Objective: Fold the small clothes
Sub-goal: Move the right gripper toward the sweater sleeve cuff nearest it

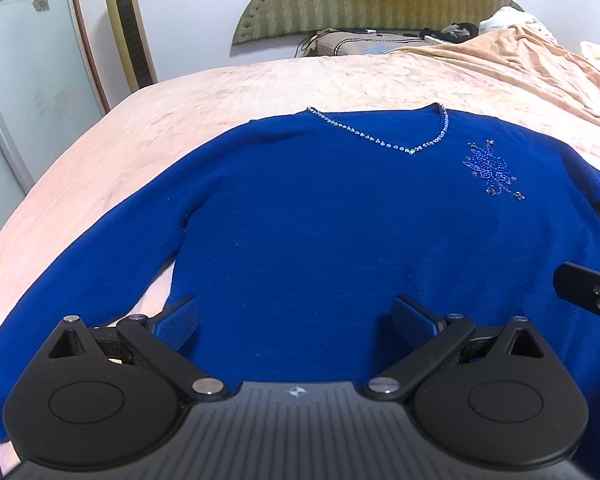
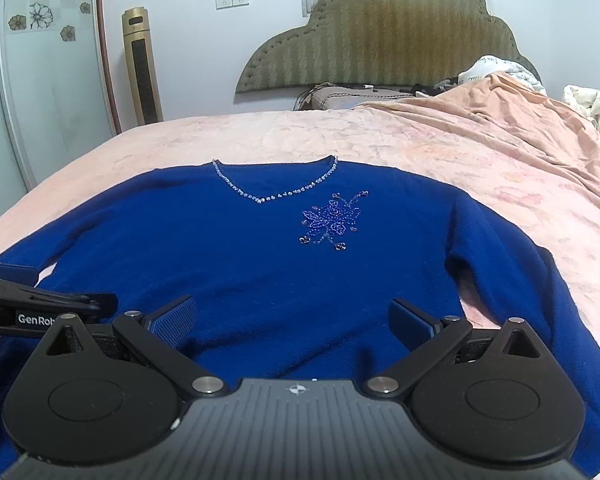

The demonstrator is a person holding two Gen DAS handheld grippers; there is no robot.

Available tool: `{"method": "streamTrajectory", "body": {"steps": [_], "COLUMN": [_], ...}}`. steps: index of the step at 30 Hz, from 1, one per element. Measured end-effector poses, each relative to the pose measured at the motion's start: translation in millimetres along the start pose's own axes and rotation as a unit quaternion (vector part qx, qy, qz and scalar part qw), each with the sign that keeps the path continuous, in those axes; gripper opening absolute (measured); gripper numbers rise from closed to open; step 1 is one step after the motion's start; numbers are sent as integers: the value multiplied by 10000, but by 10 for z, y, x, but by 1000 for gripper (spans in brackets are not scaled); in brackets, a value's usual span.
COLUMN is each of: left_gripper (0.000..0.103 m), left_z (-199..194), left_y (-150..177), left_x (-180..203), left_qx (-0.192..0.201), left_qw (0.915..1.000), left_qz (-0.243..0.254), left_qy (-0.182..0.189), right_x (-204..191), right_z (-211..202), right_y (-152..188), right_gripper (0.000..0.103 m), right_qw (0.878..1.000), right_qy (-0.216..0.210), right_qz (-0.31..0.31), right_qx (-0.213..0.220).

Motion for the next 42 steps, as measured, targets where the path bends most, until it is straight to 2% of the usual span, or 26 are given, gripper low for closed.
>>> {"method": "streamTrajectory", "body": {"steps": [7, 32, 42], "left_gripper": [103, 103, 103], "left_z": [1, 49, 21], "left_y": [13, 21, 0], "left_x": [31, 89, 227], "left_qx": [37, -120, -156], "left_qw": [9997, 9998, 9994], "left_qz": [194, 124, 271], "left_qy": [-113, -96, -174], "right_x": [12, 47, 169], "right_z": [-2, -58, -129], "right_y": [7, 27, 45], "right_gripper": [103, 103, 103], "right_qw": [10000, 9998, 9996], "right_qy": [-29, -134, -95], "right_qz": [6, -24, 9], "right_qx": [-18, 168, 270]}}
Point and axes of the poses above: each gripper's, at about its wrist camera, not at the fingertips, and z roughly the way its jaws point, x to its right, y to its underside, the point moved 6 cm from there along z, roughly the way its jaws point, and after that the axes turned 12 degrees about x, right-handed, at the moved point
